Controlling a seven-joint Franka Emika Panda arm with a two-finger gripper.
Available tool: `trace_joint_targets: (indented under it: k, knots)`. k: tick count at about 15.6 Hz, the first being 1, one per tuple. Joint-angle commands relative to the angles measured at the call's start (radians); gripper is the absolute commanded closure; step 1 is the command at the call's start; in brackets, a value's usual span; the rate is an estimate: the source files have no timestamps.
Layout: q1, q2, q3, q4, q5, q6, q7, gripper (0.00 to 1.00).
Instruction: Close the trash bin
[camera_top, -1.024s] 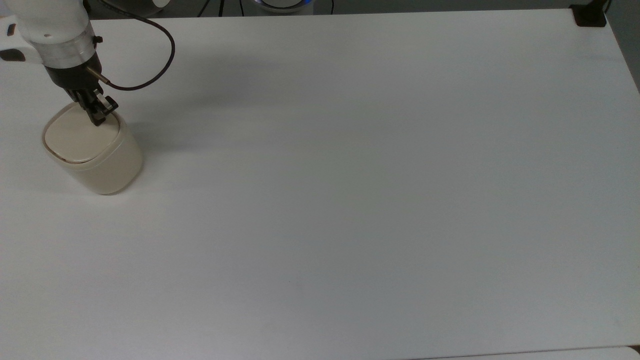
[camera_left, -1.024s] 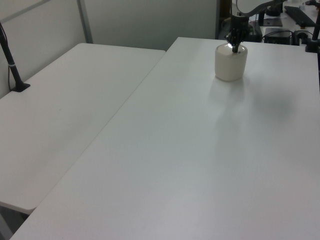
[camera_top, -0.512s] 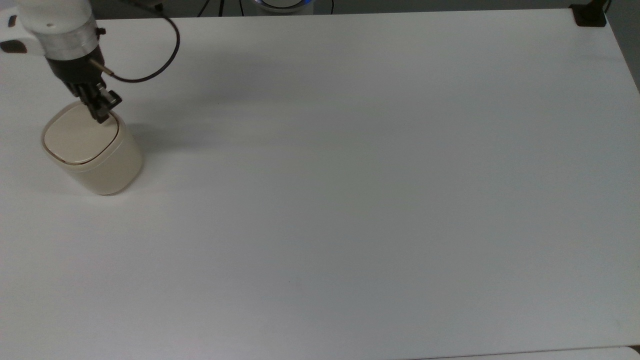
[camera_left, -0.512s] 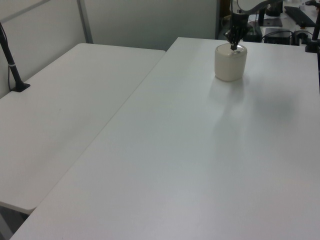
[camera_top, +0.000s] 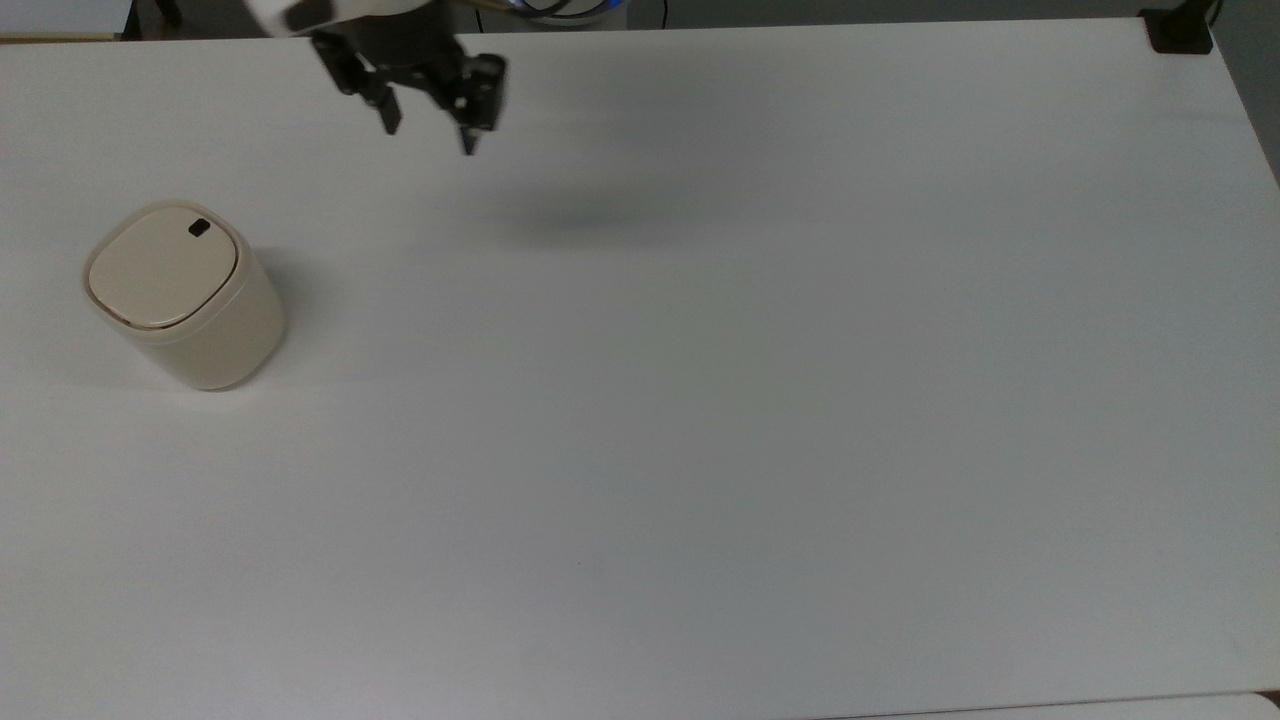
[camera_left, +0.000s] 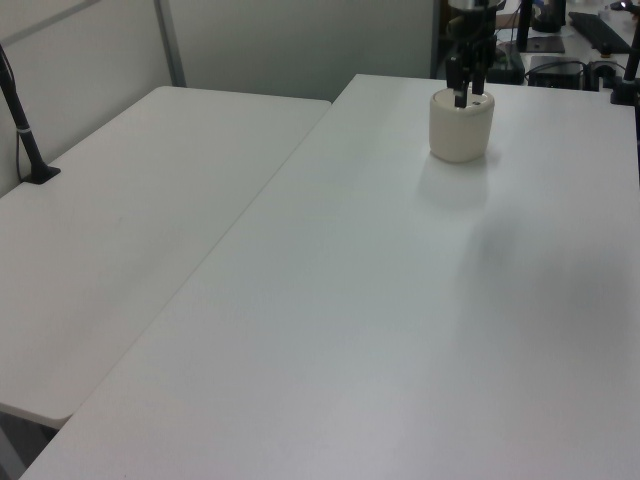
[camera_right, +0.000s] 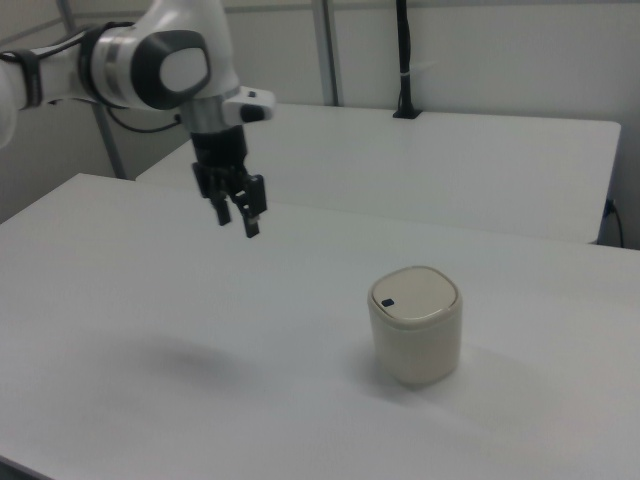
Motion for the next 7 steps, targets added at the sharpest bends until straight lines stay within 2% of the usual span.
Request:
trace_joint_targets:
  k: [1,3,7]
  knots:
    - [0.052,-0.124,0.013,-0.127,0.006,-0.001,-0.066,0.00]
    - [0.049,-0.138,0.033,-0.128,0.007,-0.021,-0.063,0.00]
    - [0.042,-0.136,0.036,-0.123,0.013,-0.019,-0.063,0.00]
